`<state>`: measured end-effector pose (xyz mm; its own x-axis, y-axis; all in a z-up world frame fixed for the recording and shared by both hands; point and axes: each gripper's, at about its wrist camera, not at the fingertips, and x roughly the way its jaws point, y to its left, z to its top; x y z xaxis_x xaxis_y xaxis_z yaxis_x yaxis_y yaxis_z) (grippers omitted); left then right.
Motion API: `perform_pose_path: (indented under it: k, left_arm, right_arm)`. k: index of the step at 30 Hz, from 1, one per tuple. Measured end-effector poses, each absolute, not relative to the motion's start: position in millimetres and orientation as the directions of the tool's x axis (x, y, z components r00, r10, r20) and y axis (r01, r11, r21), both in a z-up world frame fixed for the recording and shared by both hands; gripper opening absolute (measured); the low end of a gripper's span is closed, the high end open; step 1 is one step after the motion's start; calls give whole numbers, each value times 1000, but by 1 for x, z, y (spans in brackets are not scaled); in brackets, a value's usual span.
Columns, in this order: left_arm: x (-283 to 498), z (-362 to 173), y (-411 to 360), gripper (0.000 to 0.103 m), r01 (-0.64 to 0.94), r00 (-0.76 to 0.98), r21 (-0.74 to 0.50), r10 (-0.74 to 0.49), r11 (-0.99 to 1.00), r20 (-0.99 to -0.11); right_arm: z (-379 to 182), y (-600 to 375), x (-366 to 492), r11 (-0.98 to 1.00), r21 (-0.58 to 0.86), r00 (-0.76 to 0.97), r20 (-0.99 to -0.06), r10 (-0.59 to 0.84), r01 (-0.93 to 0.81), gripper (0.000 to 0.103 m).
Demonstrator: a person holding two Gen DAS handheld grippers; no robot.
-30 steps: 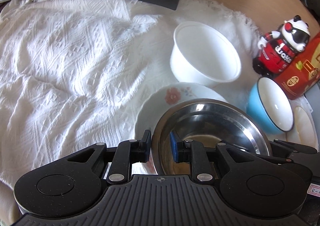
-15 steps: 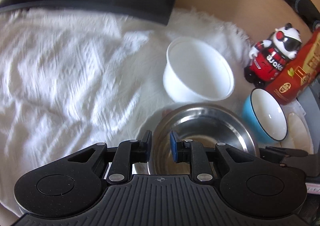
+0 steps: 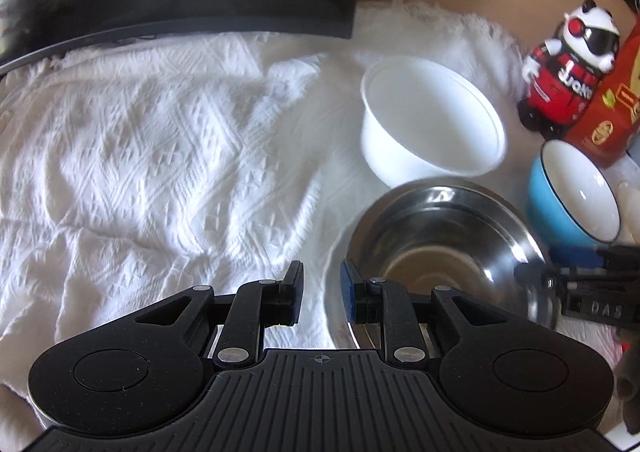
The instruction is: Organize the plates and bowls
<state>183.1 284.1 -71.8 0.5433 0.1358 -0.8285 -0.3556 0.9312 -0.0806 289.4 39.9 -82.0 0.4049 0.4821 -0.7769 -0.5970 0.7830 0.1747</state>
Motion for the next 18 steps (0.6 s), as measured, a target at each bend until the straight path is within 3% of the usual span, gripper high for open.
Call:
perform_pose_path:
  k: [4, 10, 18]
  left_arm:
    - [182, -78, 302, 23, -411, 532, -134, 118, 902, -839]
    - [177, -89, 319, 19, -420, 573, -335, -41, 843, -819]
    - [182, -87, 316, 20, -405, 555, -311, -39, 860, -831]
  right_arm:
    - [-96, 42, 291, 787, 207, 356, -805, 474, -581, 55]
    - [-102, 46, 292, 791, 233, 324, -819, 473, -566, 55]
    - [-115, 54, 293, 792, 271, 259, -845, 468, -546, 55]
